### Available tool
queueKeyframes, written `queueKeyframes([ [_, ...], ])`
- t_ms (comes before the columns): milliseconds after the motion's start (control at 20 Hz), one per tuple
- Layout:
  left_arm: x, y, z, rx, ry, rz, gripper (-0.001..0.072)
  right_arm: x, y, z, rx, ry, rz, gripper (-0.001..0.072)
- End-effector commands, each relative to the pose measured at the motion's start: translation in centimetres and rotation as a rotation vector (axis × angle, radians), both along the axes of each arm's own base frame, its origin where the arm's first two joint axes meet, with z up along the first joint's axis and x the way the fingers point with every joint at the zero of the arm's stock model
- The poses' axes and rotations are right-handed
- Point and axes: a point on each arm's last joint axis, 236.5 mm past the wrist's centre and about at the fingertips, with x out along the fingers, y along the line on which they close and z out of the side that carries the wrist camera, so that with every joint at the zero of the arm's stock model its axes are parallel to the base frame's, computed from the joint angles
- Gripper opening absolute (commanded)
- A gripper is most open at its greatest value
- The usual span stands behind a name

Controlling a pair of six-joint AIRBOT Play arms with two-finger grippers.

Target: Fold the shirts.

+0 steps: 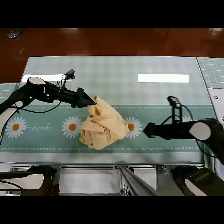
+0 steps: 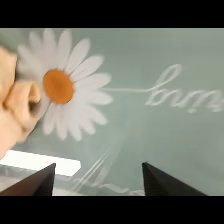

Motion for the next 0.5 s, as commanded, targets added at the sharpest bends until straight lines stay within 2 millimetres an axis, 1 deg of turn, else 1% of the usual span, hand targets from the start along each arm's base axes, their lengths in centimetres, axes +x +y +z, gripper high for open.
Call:
queueKeyframes([
  [0,2.0,1.9,0.8,-0.002,-0.034,0.056,0.0030,-1.2,5.6,-1.3,0.096,0.055,0.051,0.0619],
  [50,2.3,2.4,0.7,-0.001,-0.033,0.068,0.0030,-1.1,6.5,-1.7,0.113,0.063,0.044,0.0619],
  [100,2.3,2.6,0.8,-0.004,-0.031,0.071,0.0031,-0.8,6.6,-2.4,0.108,0.071,0.035,0.0619],
  [200,2.7,3.0,0.7,0.000,-0.034,0.086,0.0031,-0.6,6.1,-4.0,0.085,0.128,0.003,0.0619],
  [250,2.9,3.1,0.6,0.005,-0.037,0.097,0.0031,-0.5,6.3,-4.3,0.091,0.142,0.004,0.0619],
  [350,2.9,3.2,0.6,0.005,-0.038,0.098,0.0031,-0.1,7.2,-4.2,0.110,0.147,0.024,0.0619],
  [450,2.9,3.2,0.6,0.005,-0.038,0.098,0.0031,0.8,7.3,-4.4,0.103,0.145,0.020,0.0619],
])
